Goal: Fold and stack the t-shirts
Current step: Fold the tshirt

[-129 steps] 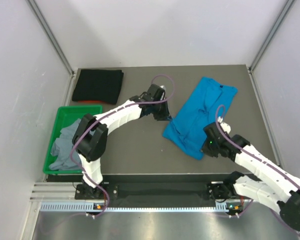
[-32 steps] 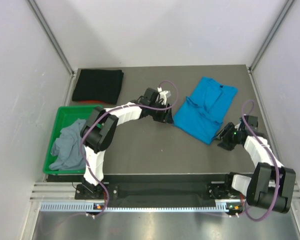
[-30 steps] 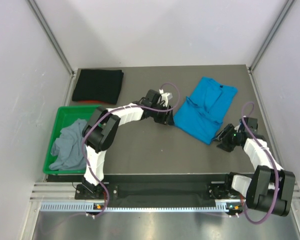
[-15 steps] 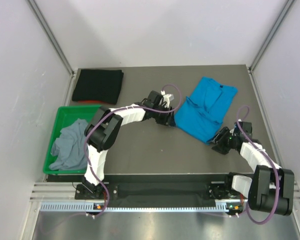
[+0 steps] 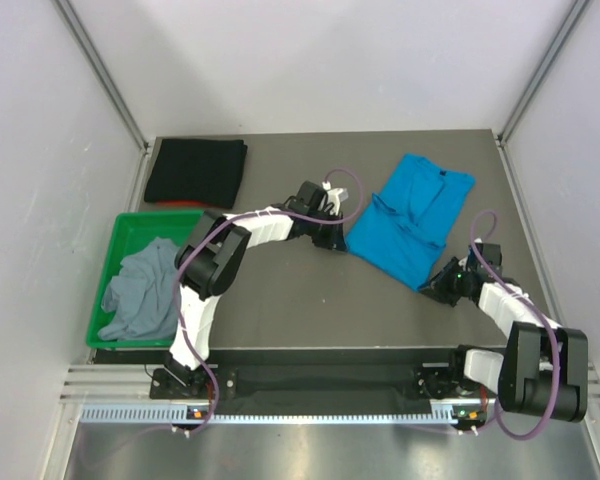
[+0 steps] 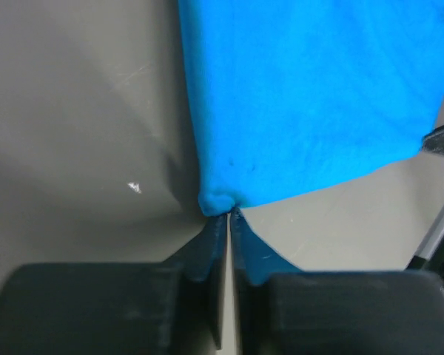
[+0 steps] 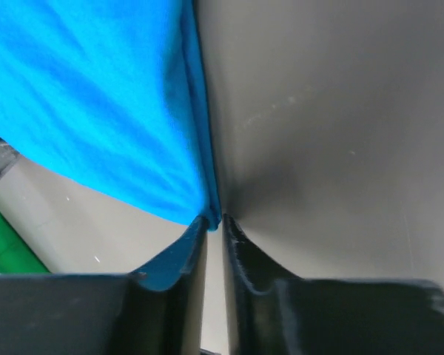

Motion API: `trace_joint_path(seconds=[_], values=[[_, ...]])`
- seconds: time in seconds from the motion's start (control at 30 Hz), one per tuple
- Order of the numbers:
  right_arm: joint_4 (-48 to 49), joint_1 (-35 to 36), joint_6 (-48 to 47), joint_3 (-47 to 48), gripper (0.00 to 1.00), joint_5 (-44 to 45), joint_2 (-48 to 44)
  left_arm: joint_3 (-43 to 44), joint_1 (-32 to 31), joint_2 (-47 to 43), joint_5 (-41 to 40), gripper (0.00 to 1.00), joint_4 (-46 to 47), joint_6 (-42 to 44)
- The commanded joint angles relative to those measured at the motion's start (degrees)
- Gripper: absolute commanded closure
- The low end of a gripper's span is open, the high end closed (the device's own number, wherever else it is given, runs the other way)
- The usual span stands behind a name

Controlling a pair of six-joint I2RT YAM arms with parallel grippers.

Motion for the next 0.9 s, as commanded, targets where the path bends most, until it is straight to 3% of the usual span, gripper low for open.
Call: trace_joint_path(seconds=[0.0, 0.03, 0.27, 0.43, 0.47, 0.5, 0.6, 0.8, 0.83, 0.87], values=[[3.55, 0.54, -0.60, -0.59, 0.96, 0.84, 1.10, 2.28, 0.02, 1.05, 1.29, 0.95, -0.77, 1.00], [3.90, 0.54, -0.95, -0.51, 1.00, 0.49, 1.54, 2.54, 0.02, 1.14, 1.72, 1.00, -0.94, 1.00], [-5.31, 0.54, -5.25, 2.56, 1.00, 5.30, -1.00, 2.11, -0.16, -0.97, -3.45, 1.00, -7.09, 0.90], [-11.47, 0.54, -7.10, 4.24, 1.00, 6.11, -4.08, -2.10, -0.68, -5.53, -4.86, 1.00, -6.57, 0.65], [-12.17, 0.54, -7.36, 4.50, 0.98, 6.11, -4.34, -3.59, -0.86, -6.24, -5.12, 1.00, -6.13, 0.30], [-13.92, 0.54, -7.71, 5.20, 0.86, 6.29, -4.60, -4.48, -1.03, -7.37, -5.39, 1.00, -6.22, 0.29], [-16.48, 0.54, -6.84, 6.43, 0.64, 5.85, -4.87, -7.98, -2.26, -9.13, -7.41, 1.00, -6.30, 0.73], [-22.28, 0.54, -6.22, 11.00, 0.56, 8.31, -8.47, -14.68, -2.62, -12.82, -7.15, 1.00, -3.15, -0.23], [-22.90, 0.54, -5.87, 11.53, 0.56, 8.13, -9.34, -15.29, -2.62, -13.27, -7.41, 0.94, -2.27, -0.76], [-23.08, 0.54, -5.70, 11.88, 0.56, 7.96, -9.61, -15.12, -2.53, -13.62, -7.59, 0.81, -2.26, -1.11]])
